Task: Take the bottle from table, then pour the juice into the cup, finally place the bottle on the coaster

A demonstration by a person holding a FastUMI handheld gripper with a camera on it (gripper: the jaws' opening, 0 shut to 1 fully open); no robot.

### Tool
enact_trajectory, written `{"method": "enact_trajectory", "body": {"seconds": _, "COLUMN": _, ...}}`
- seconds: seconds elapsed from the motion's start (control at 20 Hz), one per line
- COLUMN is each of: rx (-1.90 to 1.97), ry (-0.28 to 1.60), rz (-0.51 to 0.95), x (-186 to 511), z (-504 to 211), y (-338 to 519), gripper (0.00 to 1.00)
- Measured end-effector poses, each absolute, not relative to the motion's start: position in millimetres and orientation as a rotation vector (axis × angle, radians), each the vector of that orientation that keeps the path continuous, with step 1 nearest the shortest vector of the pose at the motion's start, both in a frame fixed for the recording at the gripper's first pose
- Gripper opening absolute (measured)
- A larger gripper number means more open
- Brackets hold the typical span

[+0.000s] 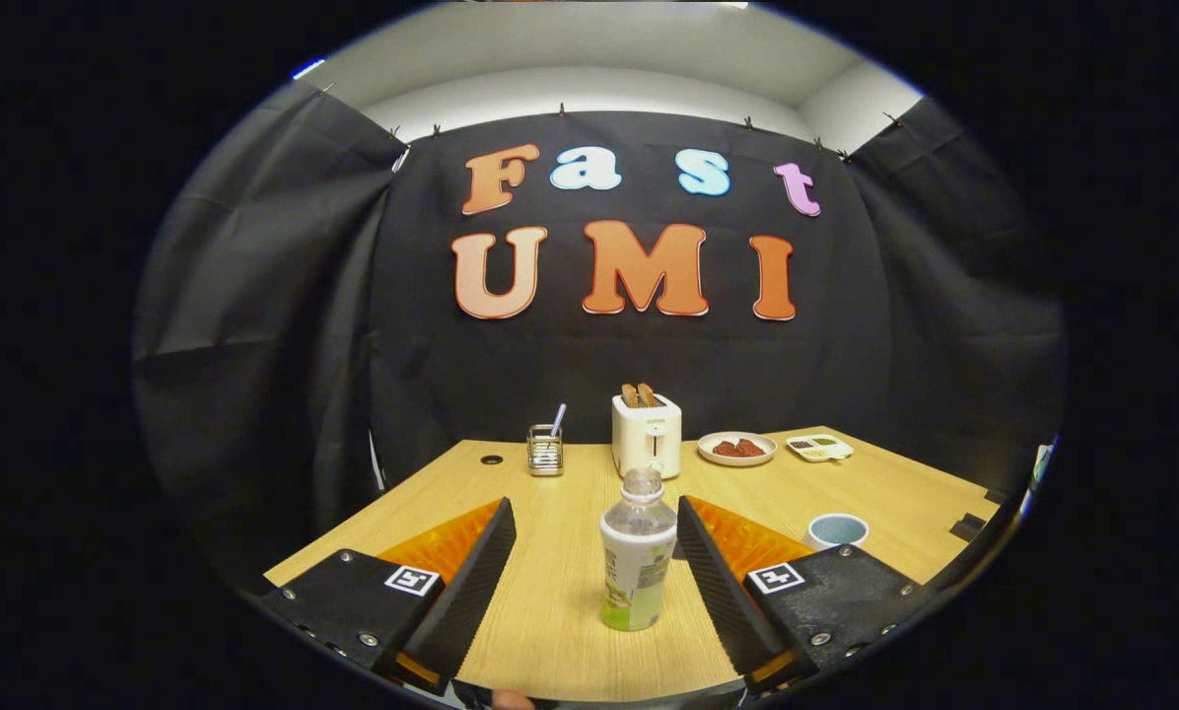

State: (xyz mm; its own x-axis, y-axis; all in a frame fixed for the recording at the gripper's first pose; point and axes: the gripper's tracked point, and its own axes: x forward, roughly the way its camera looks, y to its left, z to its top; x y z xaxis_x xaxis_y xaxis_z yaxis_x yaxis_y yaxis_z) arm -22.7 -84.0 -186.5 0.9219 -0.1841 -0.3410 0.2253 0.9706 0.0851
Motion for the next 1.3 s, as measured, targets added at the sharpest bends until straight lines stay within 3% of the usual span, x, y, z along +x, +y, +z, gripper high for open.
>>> {"method": "enact_trajectory", "body": {"seconds": 1.05, "rx": 0.107, "ry": 0.480, "rz": -0.229, "x": 24, "z": -300, "y": -103, "gripper": 0.98}}
{"method": "enact_trajectory", "body": {"seconds": 1.1, "rx": 0.099, "ry": 0.471, "rz": -0.227, "x": 26, "z": -300, "y": -104, "gripper": 0.95}}
{"method": "enact_trajectory", "body": {"seconds": 1.15, "rx": 0.107, "ry": 0.448, "rz": -0.202, "x": 32, "z": -299, "y": -101, "gripper": 0.80}}
{"method": "enact_trajectory", "body": {"seconds": 1.25, "rx": 0.143, "ry": 0.427, "rz": -0.205, "x": 33, "z": -299, "y": -104, "gripper": 0.62}}
{"method": "enact_trajectory", "body": {"seconds": 1.3, "rx": 0.143, "ry": 0.439, "rz": -0.203, "x": 33, "z": -302, "y": -106, "gripper": 0.59}}
